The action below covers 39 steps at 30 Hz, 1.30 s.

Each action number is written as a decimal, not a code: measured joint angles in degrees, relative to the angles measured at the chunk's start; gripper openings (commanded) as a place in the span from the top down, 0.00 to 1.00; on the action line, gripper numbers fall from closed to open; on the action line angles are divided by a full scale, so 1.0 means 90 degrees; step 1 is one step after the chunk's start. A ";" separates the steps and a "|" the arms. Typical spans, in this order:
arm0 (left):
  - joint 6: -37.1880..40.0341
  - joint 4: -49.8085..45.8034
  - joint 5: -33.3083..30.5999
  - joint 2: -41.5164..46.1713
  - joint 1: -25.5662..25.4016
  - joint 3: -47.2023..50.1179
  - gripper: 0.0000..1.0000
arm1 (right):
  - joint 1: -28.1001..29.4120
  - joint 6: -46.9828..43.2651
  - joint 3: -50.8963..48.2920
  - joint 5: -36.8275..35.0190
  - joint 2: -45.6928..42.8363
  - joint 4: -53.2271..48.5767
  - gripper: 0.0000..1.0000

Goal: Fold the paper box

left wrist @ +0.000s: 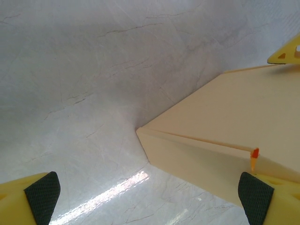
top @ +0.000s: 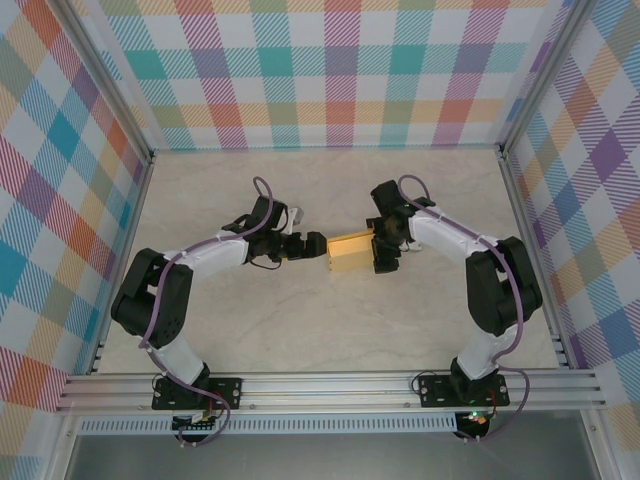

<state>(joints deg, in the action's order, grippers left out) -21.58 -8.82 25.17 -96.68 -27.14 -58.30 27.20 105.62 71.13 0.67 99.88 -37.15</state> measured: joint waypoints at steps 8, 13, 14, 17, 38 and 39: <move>0.0015 0.0002 -0.0036 0.0000 0.0000 0.0000 0.00 | 0.0000 -0.0022 0.0017 0.0024 -0.0068 -0.0002 0.17; -0.0151 0.0029 0.0032 -0.0002 0.0002 -0.0002 0.00 | 0.0000 -0.0019 0.0017 0.0036 -0.0049 -0.0029 0.17; -0.0197 0.0029 0.0053 -0.0002 0.0002 -0.0002 0.00 | 0.0000 -0.0017 0.0022 0.0032 -0.0029 -0.0034 0.16; -0.0355 0.0046 0.0124 -0.0002 0.0002 -0.0002 0.00 | 0.0000 -0.0012 0.0024 0.0010 0.0010 -0.0075 0.14; -0.0772 0.0209 0.0495 -0.0359 0.0044 -0.0182 0.00 | -0.0034 0.0002 0.0024 -0.0085 0.0068 -0.0148 0.17; -0.0801 0.0209 0.0510 -0.0359 0.0044 -0.0182 0.00 | -0.0034 0.0002 0.0024 -0.0083 0.0075 -0.0148 0.16</move>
<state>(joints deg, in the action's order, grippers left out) -28.80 -6.94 29.76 -99.92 -26.74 -59.94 26.89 105.65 71.35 -0.08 100.55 -38.48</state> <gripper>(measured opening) 0.999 0.828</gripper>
